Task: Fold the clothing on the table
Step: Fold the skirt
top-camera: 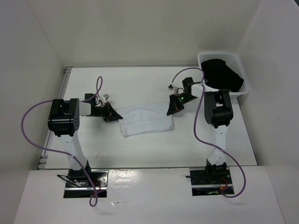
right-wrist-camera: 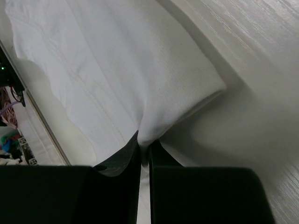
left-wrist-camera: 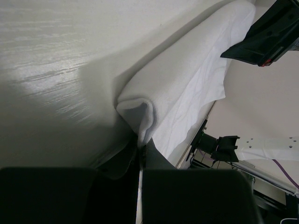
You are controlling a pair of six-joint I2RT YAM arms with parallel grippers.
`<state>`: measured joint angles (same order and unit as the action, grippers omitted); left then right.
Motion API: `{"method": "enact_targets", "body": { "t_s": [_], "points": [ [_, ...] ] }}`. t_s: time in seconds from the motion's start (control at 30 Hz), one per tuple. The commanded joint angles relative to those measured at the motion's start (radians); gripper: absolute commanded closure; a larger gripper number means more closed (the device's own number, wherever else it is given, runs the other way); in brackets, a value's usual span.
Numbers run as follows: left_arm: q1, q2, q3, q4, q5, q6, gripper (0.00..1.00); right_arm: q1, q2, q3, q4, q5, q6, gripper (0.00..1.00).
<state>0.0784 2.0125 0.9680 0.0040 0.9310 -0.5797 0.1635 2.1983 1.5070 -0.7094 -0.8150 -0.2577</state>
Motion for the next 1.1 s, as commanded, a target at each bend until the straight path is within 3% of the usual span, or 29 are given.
{"method": "enact_targets", "body": {
  "t_s": [0.0,0.07,0.57,1.07],
  "points": [
    [0.011,0.043,-0.011,-0.027,-0.118,0.053,1.00,0.010,0.038,-0.011,0.036,0.141,-0.026,0.92],
    [0.011,0.052,-0.011,-0.027,-0.118,0.053,1.00,0.010,0.029,-0.001,0.036,0.152,-0.026,1.00],
    [0.011,0.061,-0.002,-0.027,-0.109,0.053,1.00,0.021,-0.150,0.108,-0.090,0.266,-0.006,1.00],
    [0.011,0.061,0.008,-0.027,-0.090,0.053,1.00,0.274,-0.199,0.234,-0.197,0.379,-0.026,1.00]
  ]
}}
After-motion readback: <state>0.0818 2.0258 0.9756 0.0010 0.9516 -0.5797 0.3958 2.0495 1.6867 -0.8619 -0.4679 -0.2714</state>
